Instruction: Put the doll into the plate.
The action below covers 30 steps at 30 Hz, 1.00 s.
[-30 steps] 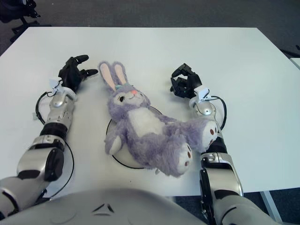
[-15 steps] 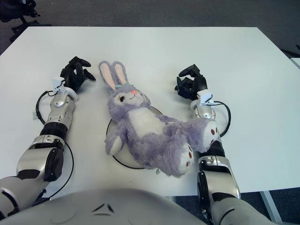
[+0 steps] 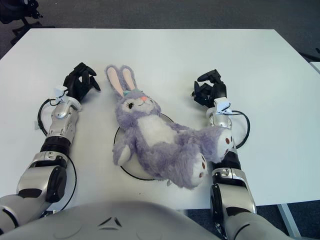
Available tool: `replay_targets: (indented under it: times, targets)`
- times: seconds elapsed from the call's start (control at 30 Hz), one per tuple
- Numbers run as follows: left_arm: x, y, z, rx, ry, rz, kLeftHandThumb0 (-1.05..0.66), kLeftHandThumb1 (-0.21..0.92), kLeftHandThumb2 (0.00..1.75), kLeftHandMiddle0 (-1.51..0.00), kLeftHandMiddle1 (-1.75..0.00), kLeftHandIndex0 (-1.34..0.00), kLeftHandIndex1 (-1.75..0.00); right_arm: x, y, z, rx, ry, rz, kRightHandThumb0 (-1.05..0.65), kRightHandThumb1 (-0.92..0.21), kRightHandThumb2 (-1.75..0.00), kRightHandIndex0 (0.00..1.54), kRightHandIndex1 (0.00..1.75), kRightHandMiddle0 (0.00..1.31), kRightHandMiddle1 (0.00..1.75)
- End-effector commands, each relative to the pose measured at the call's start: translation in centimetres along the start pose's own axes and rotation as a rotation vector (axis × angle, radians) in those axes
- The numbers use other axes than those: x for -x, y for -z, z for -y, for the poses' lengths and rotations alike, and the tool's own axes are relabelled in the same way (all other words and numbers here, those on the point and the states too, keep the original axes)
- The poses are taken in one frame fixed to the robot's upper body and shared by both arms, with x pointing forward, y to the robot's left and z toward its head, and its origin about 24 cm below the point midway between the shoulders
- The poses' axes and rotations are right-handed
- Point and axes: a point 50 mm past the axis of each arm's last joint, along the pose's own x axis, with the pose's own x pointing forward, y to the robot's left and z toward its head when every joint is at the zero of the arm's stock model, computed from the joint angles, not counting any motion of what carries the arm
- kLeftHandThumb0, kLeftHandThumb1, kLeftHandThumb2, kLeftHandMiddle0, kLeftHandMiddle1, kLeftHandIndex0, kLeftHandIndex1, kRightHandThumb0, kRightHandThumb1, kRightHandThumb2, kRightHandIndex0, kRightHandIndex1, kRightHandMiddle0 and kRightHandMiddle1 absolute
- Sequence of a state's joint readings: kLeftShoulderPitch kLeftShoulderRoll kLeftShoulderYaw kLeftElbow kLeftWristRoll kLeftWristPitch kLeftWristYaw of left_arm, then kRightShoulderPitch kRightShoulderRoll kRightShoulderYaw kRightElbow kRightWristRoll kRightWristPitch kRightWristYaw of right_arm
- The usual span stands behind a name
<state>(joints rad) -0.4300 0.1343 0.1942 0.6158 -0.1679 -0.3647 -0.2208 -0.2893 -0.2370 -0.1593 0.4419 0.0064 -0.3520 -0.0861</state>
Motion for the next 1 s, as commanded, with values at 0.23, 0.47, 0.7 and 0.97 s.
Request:
replay_targets:
  times: [0.23,0.47,0.7,0.97]
  targets:
    - [1.8,1.2,0.1,0.038,-0.008,-0.056,-0.31,0.92,0.54,-0.87,-1.75,-0.55,-1.75,0.9,0.6,0.2,-0.020,0.023,-0.036,-0.39,-0.64,-0.89,0.88,1.75,0.38,1.75]
    - [2.2,1.0,0.1,0.057,-0.032,-0.059,-0.31,0.92,0.52,-0.86,-1.75,-0.54,-1.75,0.8,0.6,0.1,-0.026,0.027,-0.040,-0.39,-0.64,-0.89,0.88,1.75,0.38,1.75]
    - [3.0,0.7,0.3,0.099,-0.062,-0.079,-0.31,0.92,0.49,-0.90,-1.75,-0.56,-1.75,0.8,0.5,0.3,-0.027,0.031,-0.044,-0.39,-0.64,-0.89,0.87,1.75,0.38,1.75]
    - [3.7,0.6,0.7,0.118,-0.083,-0.098,-0.30,0.92,0.48,-0.91,-1.75,-0.57,-1.75,0.8,0.5,0.5,-0.028,0.033,-0.046,-0.39,-0.64,-0.90,0.87,1.75,0.38,1.75]
